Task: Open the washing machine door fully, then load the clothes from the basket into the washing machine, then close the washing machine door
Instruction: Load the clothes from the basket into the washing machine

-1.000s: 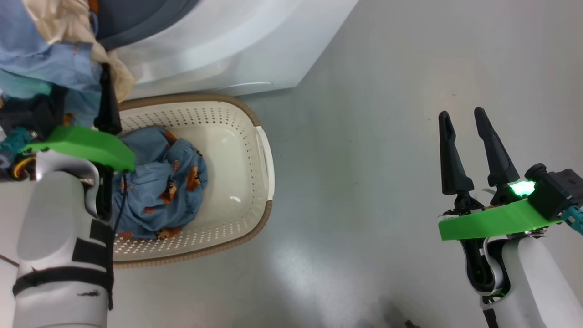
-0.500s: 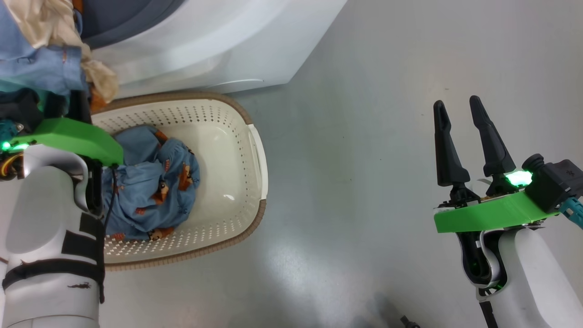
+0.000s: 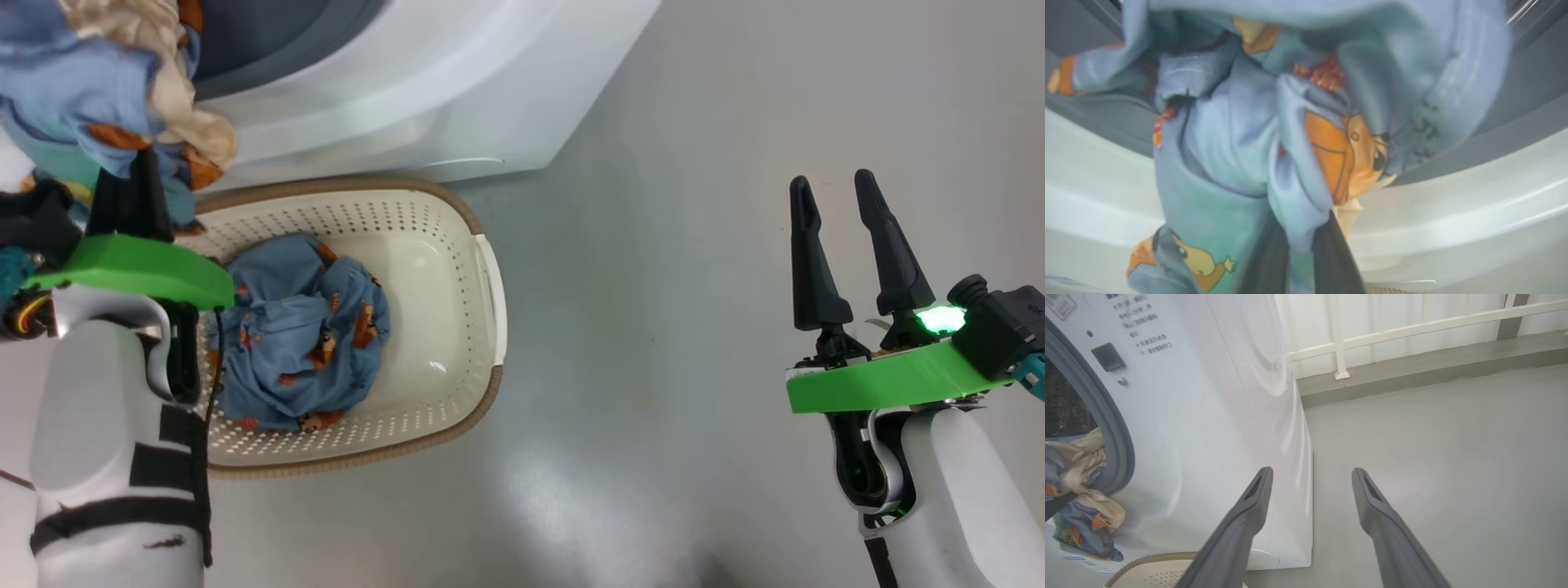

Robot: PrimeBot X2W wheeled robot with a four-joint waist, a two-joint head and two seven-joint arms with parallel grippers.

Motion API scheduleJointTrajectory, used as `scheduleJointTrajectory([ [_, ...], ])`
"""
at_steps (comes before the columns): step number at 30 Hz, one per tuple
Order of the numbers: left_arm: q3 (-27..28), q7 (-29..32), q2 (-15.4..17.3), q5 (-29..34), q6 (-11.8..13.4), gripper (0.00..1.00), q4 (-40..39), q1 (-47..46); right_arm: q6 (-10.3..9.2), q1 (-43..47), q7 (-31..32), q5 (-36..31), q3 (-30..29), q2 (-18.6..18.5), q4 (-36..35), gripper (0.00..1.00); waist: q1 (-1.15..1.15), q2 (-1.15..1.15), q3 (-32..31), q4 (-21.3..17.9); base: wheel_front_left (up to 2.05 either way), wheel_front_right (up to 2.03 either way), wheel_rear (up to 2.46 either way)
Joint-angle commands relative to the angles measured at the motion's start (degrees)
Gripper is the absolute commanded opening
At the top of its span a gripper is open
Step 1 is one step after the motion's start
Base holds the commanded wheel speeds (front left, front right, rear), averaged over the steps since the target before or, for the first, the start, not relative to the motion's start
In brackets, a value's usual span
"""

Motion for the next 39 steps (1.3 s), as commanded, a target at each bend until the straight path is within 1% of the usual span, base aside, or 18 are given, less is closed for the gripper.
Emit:
scheduleJointTrajectory([
  [1,1.37,-0.36,1.45,0.47,0.2,0.0,-3.15,2.36,0.25,0.85,-0.45,-0.16,1.01,0.16,-1.32,1.0,0.0,0.0,-0.69,0.78,0.0,0.0,0.0],
  [6,1.84,-0.36,0.35,1.37,0.16,0.0,-10.74,4.76,0.25,1.0,-0.45,-0.17,0.86,0.17,-1.29,1.0,0.0,0.0,-1.12,1.66,0.0,0.0,0.0],
  [11,1.2,-0.36,-0.25,2.13,0.06,0.0,-17.17,4.59,0.25,0.91,-0.45,-0.21,0.81,0.18,-1.16,1.0,0.0,0.0,-1.35,1.98,0.0,0.0,0.0],
  [15,0.24,-0.36,-0.12,2.61,-0.02,0.0,-19.49,2.49,0.25,0.95,-0.45,-0.03,0.86,0.19,-1.17,1.0,0.0,0.0,-1.61,1.78,0.0,0.0,0.0],
  [18,-0.62,-0.36,0.59,2.85,-0.06,0.0,-19.22,-0.3,0.25,0.96,-0.45,0.36,1.08,0.19,-1.13,1.0,0.0,0.0,-1.76,1.38,0.0,0.0,0.0],
  [21,-1.52,-0.36,1.45,2.78,-0.09,0.0,-17.55,-3.85,0.25,0.97,-0.45,0.91,1.26,0.19,-1.1,1.0,0.0,0.0,-1.88,0.83,0.0,0.0,0.0],
  [23,-1.84,-0.36,1.71,2.07,-0.11,0.0,-15.08,-6.48,0.25,1.12,-0.45,1.17,1.26,0.2,-1.14,1.0,0.0,0.0,-1.98,0.55,0.0,0.0,0.0],
  [28,-3.28,-0.36,3.82,1.61,-0.12,0.0,-5.45,-13.9,0.25,1.33,-0.45,1.88,2.08,0.2,-1.03,1.0,0.0,0.0,-2.14,-0.9,0.0,0.0,0.0],
  [29,-3.28,-0.36,3.82,1.61,-0.12,0.0,-5.45,-13.9,0.25,1.33,-0.45,1.88,2.08,0.2,-1.03,1.0,0.0,0.0,-2.14,-0.9,0.0,0.0,0.0],
  [32,-3.89,-0.36,4.68,0.17,-0.13,0.0,1.63,-18.6,0.25,1.38,-0.45,2.26,2.49,0.2,-0.96,1.0,0.0,0.0,-2.11,-1.87,0.0,0.0,0.0],
  [35,-4.42,-0.36,6.29,0.16,-0.13,0.0,7.15,-23.95,0.25,1.06,-0.45,2.43,3.02,0.2,-0.88,1.0,0.0,0.0,-1.46,-2.86,0.0,0.0,0.0],
  [37,-3.96,-0.36,7.18,-0.12,-0.09,0.0,8.51,-27.04,0.25,0.71,-0.45,2.78,3.36,0.2,-0.95,1.0,0.0,0.0,-1.04,-3.81,0.0,0.0,0.0],
  [39,-3.46,-0.36,8.44,0.12,0.17,0.0,7.89,-29.67,0.25,0.21,-0.45,3.39,3.86,0.2,-1.17,1.0,0.0,0.0,-0.31,-5.17,0.0,0.0,0.0],
])
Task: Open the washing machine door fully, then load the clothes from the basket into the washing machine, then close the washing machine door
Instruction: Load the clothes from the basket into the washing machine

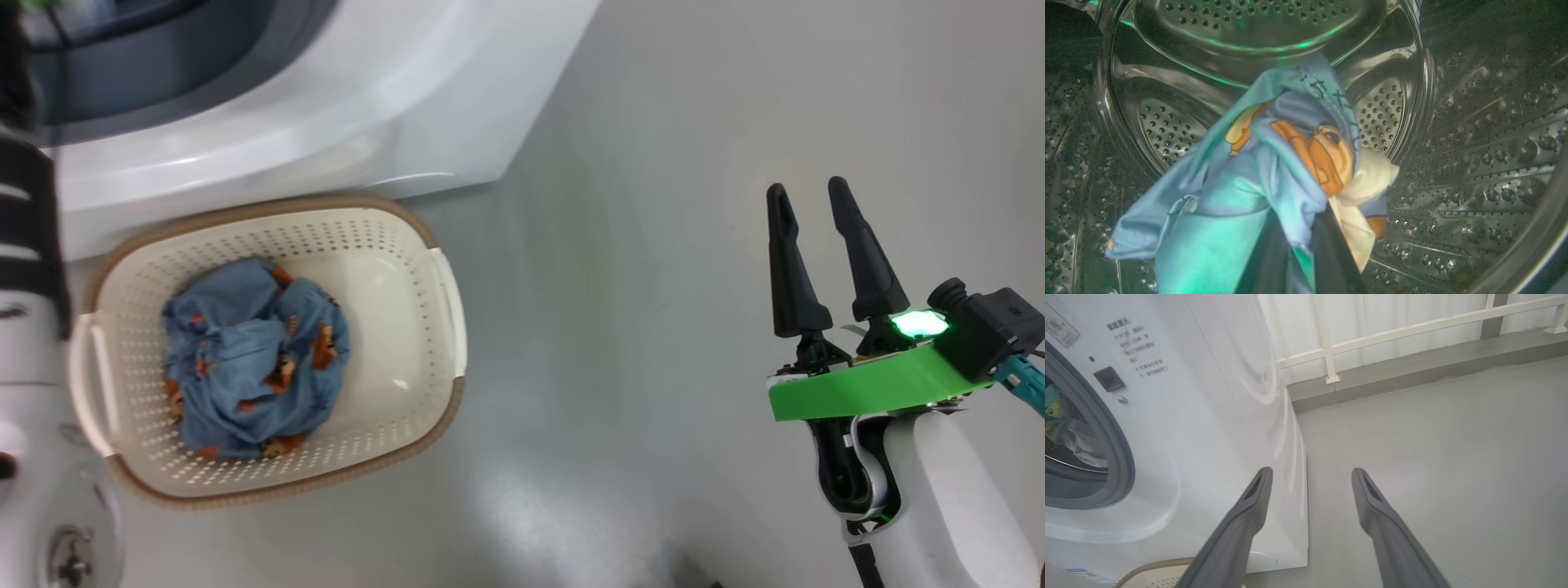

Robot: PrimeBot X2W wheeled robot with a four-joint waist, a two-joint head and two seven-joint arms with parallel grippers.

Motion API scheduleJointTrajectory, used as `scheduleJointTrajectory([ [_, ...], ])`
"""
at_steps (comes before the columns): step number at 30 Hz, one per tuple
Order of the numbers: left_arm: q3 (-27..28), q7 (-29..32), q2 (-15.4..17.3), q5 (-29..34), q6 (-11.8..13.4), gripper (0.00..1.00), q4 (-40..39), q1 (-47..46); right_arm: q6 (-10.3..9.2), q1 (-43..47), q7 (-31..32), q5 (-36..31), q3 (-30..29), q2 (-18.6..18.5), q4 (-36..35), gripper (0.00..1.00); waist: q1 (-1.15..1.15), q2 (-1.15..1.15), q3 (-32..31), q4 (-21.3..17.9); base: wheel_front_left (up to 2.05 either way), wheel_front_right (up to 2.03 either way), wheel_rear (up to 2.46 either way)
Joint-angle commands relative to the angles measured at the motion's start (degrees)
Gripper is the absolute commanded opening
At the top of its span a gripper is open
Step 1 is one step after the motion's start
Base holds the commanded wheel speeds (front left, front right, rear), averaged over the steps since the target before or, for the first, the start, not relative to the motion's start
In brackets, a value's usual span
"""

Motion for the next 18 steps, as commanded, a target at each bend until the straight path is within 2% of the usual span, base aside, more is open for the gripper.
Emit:
scheduleJointTrajectory([
  [1,0.41,-0.29,2.5,0.34,0.2,0.0,-1.93,-0.29,0.25,0.14,-0.45,0.31,1.36,0.0,-1.38,1.0,0.0,0.0,0.82,-1.23,0.0,0.0,0.0],
  [4,0.33,-0.29,3.25,1.1,0.19,0.0,-2.52,0.35,0.25,0.23,-0.45,0.79,1.17,0.0,-1.48,1.0,0.0,0.0,1.07,-2.04,0.0,0.0,0.0],
  [7,-0.08,-0.29,3.71,1.74,0.22,0.02,0.67,1.9,0.25,0.78,-0.45,1.16,0.96,0.0,-1.42,1.0,0.0,0.0,0.89,-2.46,0.0,0.0,0.0],
  [10,-0.75,-0.2,4.03,2.03,0.19,0.5,6.48,2.32,0.25,1.09,-0.45,1.39,1.02,0.0,-1.36,1.0,0.0,0.0,0.76,-2.57,0.0,0.0,0.0],
  [11,-1.23,0.19,4.08,2.18,0.15,0.94,8.63,1.98,0.25,1.1,-0.45,1.44,1.03,0.0,-1.34,1.0,0.0,0.0,0.75,-2.52,0.0,0.0,0.0],
  [12,-1.71,0.38,4.23,2.41,0.13,1.0,10.29,1.4,0.25,1.04,-0.45,1.5,1.01,0.0,-1.32,1.0,0.0,0.0,0.79,-2.47,0.0,0.0,0.0],
  [18,-3.37,0.38,4.92,2.85,0.05,1.0,16.17,-2.34,0.25,0.39,-0.45,1.49,0.92,0.0,-1.2,1.0,0.0,0.0,0.65,-1.98,0.0,0.0,0.0],
])
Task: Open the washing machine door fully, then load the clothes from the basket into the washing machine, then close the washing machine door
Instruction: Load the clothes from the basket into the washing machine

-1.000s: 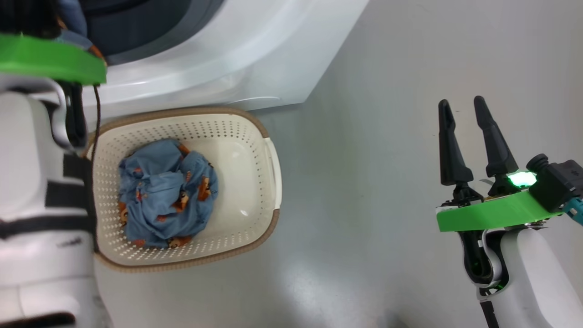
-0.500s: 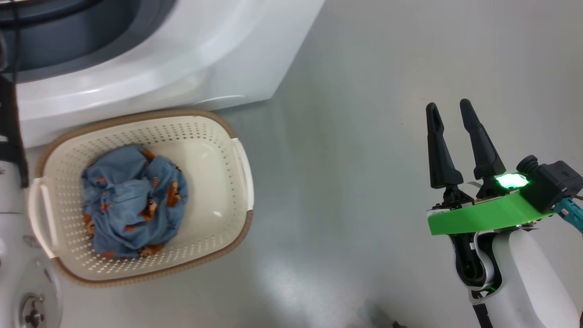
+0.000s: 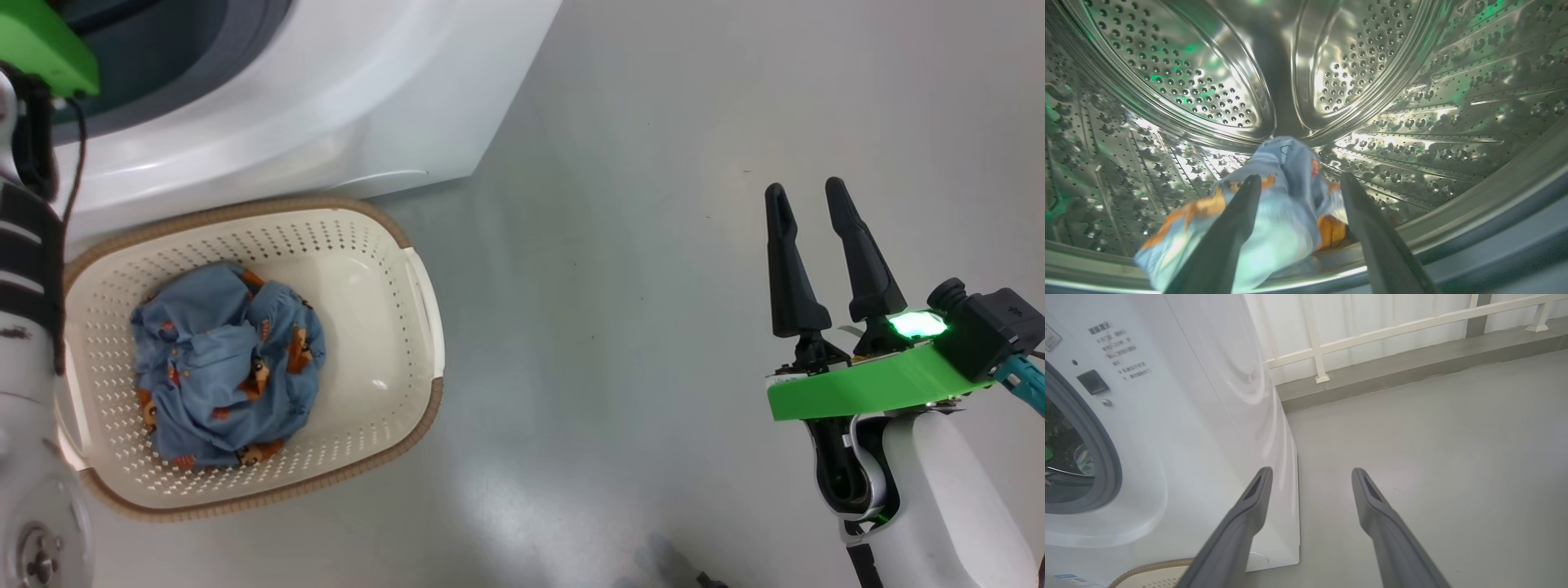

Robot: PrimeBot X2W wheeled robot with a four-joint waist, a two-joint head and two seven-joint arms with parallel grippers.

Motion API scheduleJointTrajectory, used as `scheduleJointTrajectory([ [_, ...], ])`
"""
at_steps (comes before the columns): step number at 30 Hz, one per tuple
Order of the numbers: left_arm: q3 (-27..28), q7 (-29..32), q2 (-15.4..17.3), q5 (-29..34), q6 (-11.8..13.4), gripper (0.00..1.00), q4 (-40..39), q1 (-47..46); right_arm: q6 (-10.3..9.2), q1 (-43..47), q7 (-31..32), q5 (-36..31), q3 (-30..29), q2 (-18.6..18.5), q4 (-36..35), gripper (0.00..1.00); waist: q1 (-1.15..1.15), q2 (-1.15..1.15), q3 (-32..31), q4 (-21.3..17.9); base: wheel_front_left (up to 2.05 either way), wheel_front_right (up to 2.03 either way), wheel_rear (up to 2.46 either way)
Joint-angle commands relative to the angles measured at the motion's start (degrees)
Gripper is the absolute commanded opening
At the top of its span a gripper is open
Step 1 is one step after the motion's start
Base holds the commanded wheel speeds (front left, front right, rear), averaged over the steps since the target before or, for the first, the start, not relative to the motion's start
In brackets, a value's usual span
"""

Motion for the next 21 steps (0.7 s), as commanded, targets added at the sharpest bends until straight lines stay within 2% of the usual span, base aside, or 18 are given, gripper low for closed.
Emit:
scheduleJointTrajectory([
  [1,-0.51,-0.19,2.28,0.92,0.05,1.0,-0.08,-1.59,0.25,0.4,-0.45,0.58,0.82,-0.27,-1.14,1.0,0.0,0.0,-0.32,0.3,0.0,0.0,0.0],
  [11,0.32,-0.81,1.26,-1.93,-0.05,1.0,0.74,1.36,0.25,0.81,-0.45,0.38,0.6,-0.27,-0.7,1.0,0.0,0.0,-2.3,1.33,0.0,0.0,0.0],
  [21,1.62,-0.85,-1.4,-4.11,-0.1,1.0,-9.32,10.45,0.25,1.24,-0.45,-1.16,-0.38,-0.27,-0.46,1.0,0.0,0.0,-4.33,2.89,0.0,0.0,0.0],
])
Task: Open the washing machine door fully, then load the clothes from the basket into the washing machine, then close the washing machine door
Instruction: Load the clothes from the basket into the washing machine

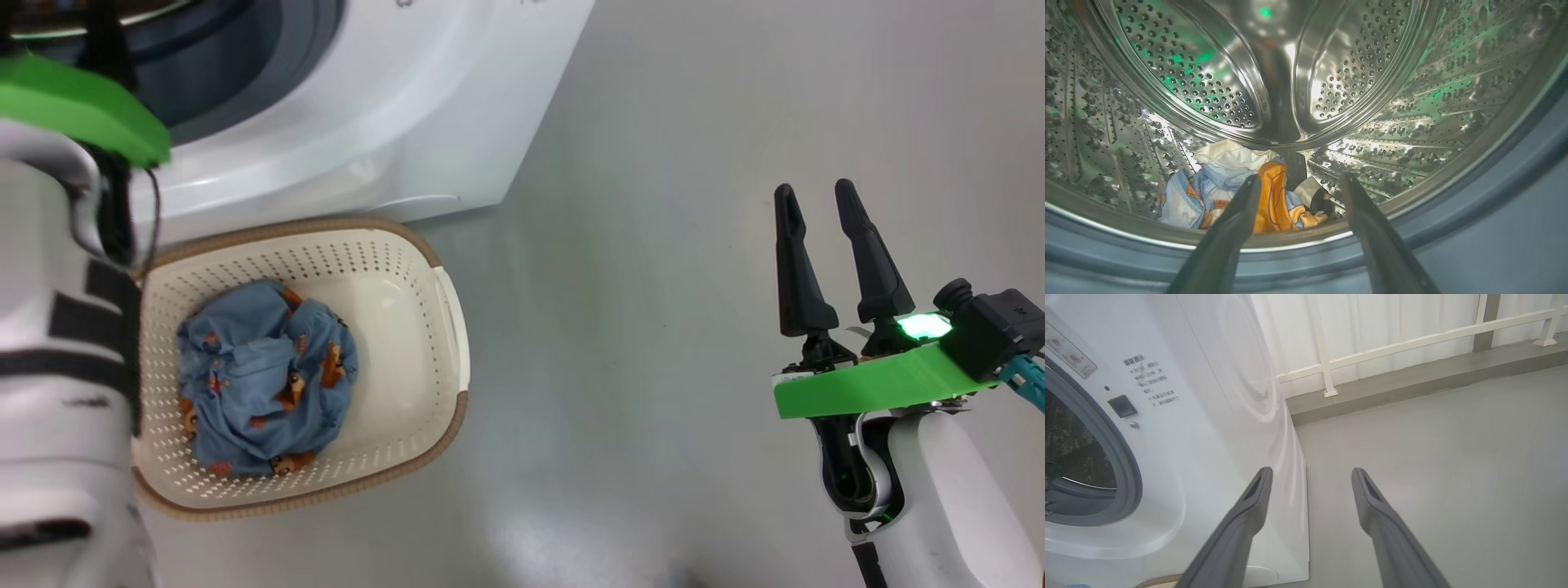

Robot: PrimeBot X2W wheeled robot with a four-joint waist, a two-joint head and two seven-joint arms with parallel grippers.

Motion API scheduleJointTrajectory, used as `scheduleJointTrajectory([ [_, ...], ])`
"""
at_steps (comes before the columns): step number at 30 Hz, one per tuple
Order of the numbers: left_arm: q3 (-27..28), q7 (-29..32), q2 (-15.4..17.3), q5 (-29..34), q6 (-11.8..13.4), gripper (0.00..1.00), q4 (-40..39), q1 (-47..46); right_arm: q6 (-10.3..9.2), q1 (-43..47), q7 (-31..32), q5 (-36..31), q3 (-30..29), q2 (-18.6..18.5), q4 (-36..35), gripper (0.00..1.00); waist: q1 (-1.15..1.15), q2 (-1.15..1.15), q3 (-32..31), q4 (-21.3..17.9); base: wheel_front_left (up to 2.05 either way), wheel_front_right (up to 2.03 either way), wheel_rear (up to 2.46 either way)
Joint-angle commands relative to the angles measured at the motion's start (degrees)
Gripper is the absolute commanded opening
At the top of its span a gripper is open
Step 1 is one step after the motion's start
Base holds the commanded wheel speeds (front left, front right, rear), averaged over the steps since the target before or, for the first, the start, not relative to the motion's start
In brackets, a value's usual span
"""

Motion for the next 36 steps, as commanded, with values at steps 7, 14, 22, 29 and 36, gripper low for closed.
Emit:
scheduleJointTrajectory([
  [7,1.73,-0.29,-0.46,-0.64,-0.1,1.0,-10.68,10.78,0.25,2.4,-0.45,-1.83,0.06,-0.31,-0.53,1.0,0.0,0.0,-3.76,1.66,0.0,0.0,0.0],
  [14,3.38,-0.29,-2.61,-0.03,-0.11,1.0,-19.06,21.38,0.25,4.06,-0.45,-2.98,-0.1,-1.1,0.58,1.0,0.0,0.0,-8.18,3.13,0.0,0.0,0.0],
  [22,4.3,-0.29,-4.42,1.15,-0.12,1.0,-26.43,31.37,0.25,7.06,-0.45,-2.9,-0.41,-3.2,1.54,1.0,0.0,0.0,-13.31,5.2,0.0,0.0,0.0],
  [29,4.36,-0.29,-5.42,2.1,-0.12,1.0,-31.3,40.1,0.25,10.08,-0.45,-2.83,-0.15,-4.98,2.07,1.0,0.0,0.0,-17.84,6.65,0.0,0.0,0.0],
  [36,4.03,-0.29,-6.03,2.7,-0.13,1.0,-34.84,47.69,0.25,13.28,-0.45,-2.62,0.08,-6.99,2.56,1.0,0.0,0.0,-21.64,8.37,0.0,0.0,0.0],
])
